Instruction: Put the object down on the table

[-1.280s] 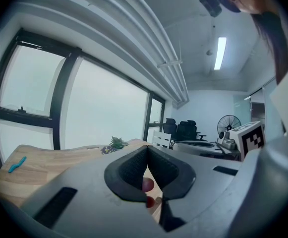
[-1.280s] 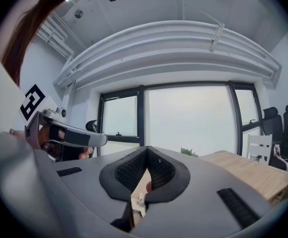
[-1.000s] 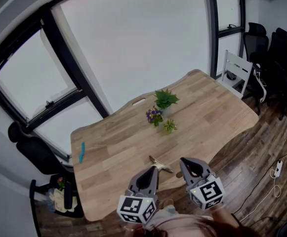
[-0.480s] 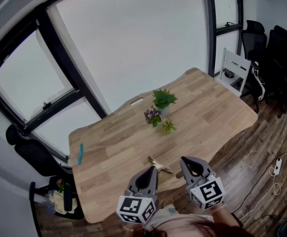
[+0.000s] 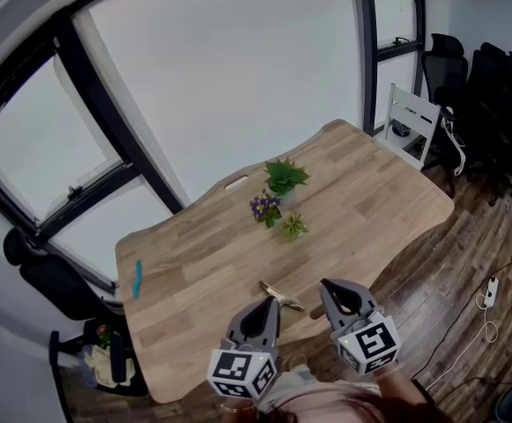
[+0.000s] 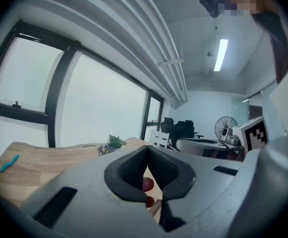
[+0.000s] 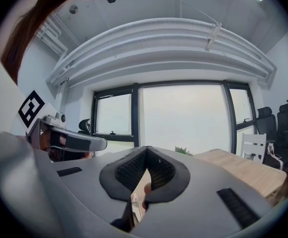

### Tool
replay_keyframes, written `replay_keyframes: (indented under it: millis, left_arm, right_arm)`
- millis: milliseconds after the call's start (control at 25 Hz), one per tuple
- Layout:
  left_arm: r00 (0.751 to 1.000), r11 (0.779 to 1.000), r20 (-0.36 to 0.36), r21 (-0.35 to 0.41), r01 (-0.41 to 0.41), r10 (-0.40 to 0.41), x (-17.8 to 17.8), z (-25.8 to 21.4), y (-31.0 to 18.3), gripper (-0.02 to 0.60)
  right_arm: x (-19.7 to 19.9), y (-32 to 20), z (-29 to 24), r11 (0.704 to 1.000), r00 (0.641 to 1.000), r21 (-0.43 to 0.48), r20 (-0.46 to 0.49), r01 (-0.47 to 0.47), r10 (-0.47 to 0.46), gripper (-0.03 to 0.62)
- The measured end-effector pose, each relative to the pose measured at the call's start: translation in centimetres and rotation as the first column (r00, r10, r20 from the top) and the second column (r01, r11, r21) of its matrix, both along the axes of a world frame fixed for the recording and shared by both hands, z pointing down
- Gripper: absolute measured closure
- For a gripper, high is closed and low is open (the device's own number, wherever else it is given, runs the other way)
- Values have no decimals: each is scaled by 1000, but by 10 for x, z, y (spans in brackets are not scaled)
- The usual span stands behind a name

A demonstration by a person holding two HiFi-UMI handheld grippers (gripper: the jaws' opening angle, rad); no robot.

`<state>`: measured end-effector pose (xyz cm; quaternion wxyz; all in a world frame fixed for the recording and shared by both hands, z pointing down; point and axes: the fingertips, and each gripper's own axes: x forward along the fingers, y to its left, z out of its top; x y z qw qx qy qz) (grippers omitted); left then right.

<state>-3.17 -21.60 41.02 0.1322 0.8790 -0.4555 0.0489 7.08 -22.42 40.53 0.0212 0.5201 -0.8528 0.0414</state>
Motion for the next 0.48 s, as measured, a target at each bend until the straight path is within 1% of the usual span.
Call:
replay_keyframes:
  millis: [480]
  left_arm:
    - [1000,1000,0,-9,-24,24,9,7,-9,578]
  right_arm:
    - [3,-6,4,1000,1000,-4,-3,-2,2,594]
